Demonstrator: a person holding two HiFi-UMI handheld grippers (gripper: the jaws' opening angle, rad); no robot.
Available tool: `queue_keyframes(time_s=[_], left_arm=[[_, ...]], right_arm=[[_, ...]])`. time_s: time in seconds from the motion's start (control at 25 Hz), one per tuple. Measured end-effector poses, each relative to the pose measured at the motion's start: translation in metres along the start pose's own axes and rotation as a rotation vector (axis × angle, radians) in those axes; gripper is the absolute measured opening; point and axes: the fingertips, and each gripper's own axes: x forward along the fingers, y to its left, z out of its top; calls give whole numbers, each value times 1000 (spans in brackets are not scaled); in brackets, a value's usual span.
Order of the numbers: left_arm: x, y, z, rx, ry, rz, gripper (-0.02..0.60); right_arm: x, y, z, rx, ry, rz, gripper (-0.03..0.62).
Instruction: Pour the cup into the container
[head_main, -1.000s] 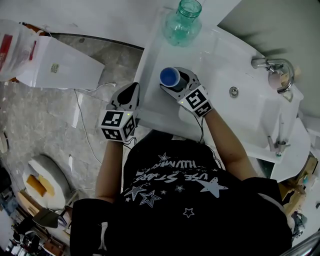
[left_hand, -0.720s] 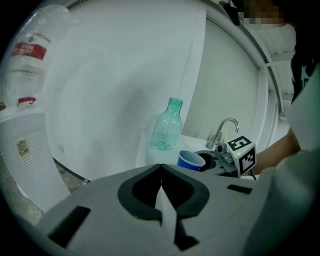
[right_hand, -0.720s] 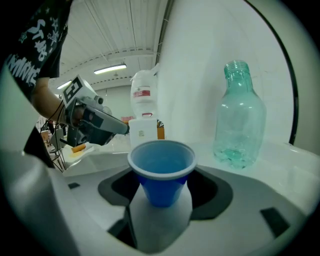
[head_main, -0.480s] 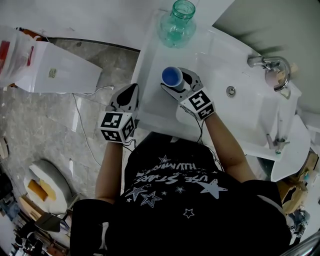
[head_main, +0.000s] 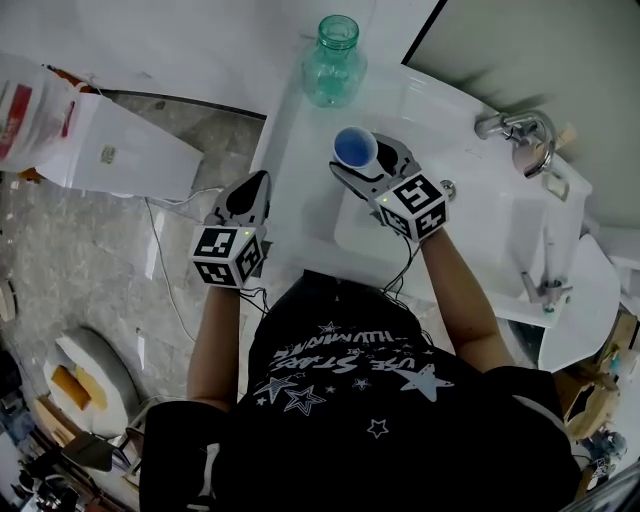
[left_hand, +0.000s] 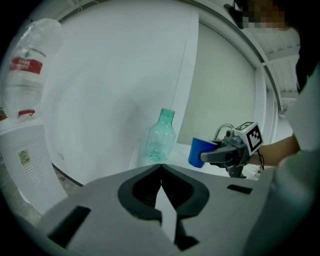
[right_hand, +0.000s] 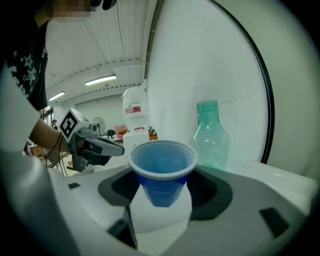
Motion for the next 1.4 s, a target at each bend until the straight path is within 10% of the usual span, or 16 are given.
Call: queue_keyframes(time_s=[1.4], left_arm=[[59, -1, 138, 98, -152, -42, 10]], right_arm=[[-15, -132, 143, -183, 158, -152, 291]])
